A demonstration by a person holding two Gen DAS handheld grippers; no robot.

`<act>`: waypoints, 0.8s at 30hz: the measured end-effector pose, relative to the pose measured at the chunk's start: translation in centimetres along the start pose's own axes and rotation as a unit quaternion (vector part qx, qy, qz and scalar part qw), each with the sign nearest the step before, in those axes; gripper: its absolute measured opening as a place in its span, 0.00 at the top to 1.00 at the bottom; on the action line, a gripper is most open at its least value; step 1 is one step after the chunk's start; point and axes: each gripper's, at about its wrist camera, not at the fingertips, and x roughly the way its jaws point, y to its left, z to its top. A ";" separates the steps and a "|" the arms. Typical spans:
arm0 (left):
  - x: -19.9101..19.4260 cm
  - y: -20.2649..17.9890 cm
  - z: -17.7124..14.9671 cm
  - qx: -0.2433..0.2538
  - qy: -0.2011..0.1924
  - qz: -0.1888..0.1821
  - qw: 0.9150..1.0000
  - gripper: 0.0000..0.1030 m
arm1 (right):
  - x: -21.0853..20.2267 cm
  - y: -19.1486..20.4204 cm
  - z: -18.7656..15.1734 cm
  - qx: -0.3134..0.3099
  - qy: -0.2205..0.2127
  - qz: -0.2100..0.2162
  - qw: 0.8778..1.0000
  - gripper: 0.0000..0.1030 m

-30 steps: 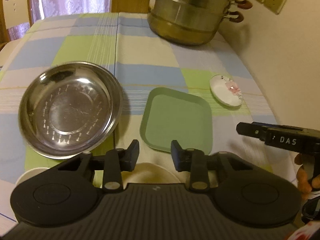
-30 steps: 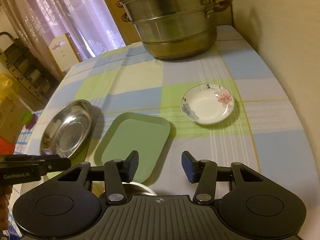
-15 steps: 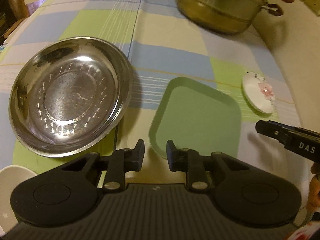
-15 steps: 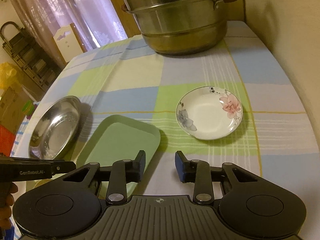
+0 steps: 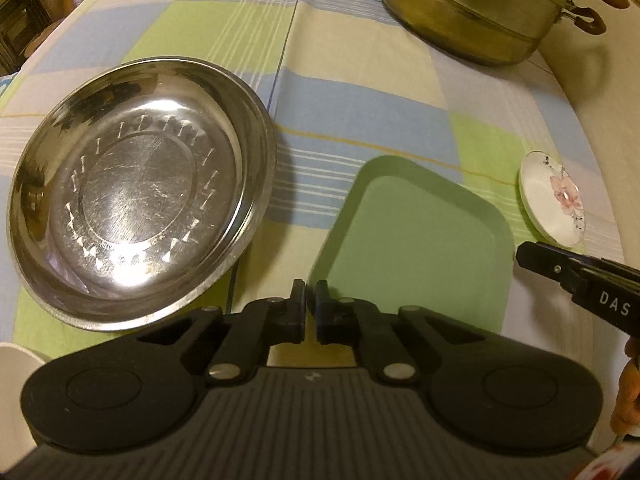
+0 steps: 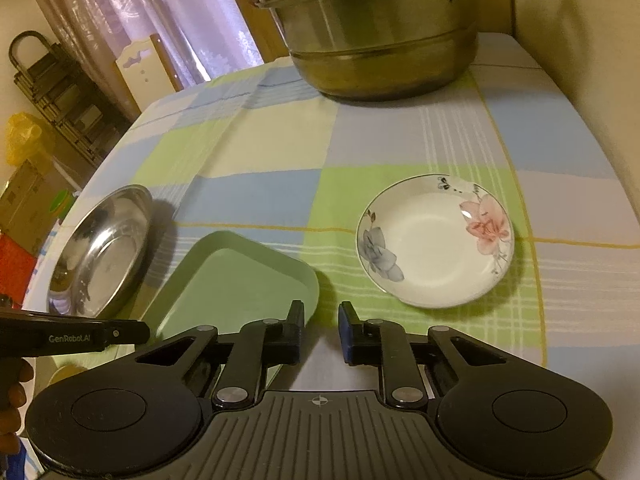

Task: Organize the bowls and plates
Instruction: 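Close the left gripper on the green square plate's rim, then carry the green plate with the left gripper into the steel plate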

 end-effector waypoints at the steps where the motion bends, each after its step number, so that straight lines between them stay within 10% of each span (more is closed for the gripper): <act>1: 0.1 -0.2 0.0 0.002 0.000 0.003 1.000 0.96 | 0.3 0.0 0.1 0.001 0.001 0.001 1.000 0.81; 24: -1.2 -1.3 0.0 0.010 -0.031 0.005 0.999 0.94 | 0.8 0.5 1.5 -0.005 -0.009 0.015 1.000 0.94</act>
